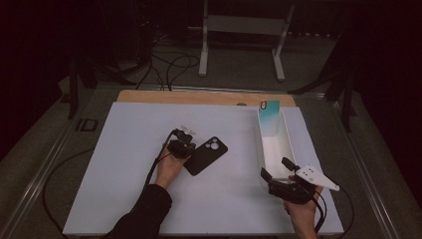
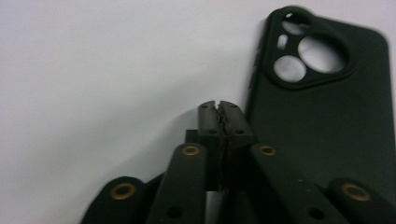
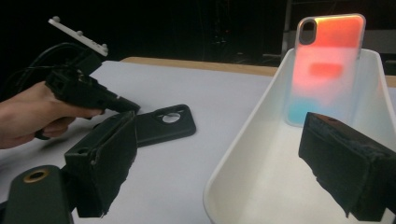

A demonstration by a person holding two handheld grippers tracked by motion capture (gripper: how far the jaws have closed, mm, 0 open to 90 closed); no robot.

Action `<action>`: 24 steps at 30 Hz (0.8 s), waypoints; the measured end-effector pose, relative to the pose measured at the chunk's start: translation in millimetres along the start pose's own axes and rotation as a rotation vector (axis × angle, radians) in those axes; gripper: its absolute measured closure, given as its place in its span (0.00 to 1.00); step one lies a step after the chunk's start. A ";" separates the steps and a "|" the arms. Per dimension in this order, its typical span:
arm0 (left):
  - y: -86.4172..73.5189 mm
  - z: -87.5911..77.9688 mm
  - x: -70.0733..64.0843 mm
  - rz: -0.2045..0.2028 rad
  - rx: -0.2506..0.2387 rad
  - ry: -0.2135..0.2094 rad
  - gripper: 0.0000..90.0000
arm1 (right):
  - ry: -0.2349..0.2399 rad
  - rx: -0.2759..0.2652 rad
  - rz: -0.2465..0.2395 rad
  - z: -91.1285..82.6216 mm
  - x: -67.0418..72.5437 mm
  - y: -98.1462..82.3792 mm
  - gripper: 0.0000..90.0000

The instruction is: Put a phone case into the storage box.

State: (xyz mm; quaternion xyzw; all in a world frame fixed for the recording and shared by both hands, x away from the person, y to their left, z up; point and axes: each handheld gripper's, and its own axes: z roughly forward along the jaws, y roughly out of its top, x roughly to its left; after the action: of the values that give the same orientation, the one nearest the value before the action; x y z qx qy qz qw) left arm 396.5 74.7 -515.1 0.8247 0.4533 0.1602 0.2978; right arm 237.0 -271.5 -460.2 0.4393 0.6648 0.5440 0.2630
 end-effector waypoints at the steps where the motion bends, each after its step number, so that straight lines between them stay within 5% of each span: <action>1: -2.4 -9.8 4.6 -0.023 -0.049 0.001 0.95 | -0.002 0.000 -0.002 0.2 -0.2 0.1 0.13; 9: -24.2 -78.8 25.8 -0.025 -0.216 -0.007 0.74 | -0.018 0.001 -0.001 0.8 -4.4 0.3 0.13; 13: -48.4 -108.4 32.6 -0.026 -0.242 0.052 0.47 | -0.018 0.000 -0.010 1.1 -3.7 0.1 0.13; 17: -76.6 -133.5 36.7 -0.047 -0.299 0.050 0.28 | -0.015 -0.003 -0.013 2.0 -3.7 -0.1 0.13; 24: -126.3 -160.7 41.3 -0.107 -0.398 0.047 0.11 | -0.011 0.000 -0.018 3.5 -2.7 -1.0 0.13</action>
State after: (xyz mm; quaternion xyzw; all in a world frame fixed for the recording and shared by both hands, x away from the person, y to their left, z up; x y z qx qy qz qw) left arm 250.4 217.0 -471.8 0.7202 0.4628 0.2499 0.4524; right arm 240.9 -272.1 -462.4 0.4362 0.6674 0.5390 0.2715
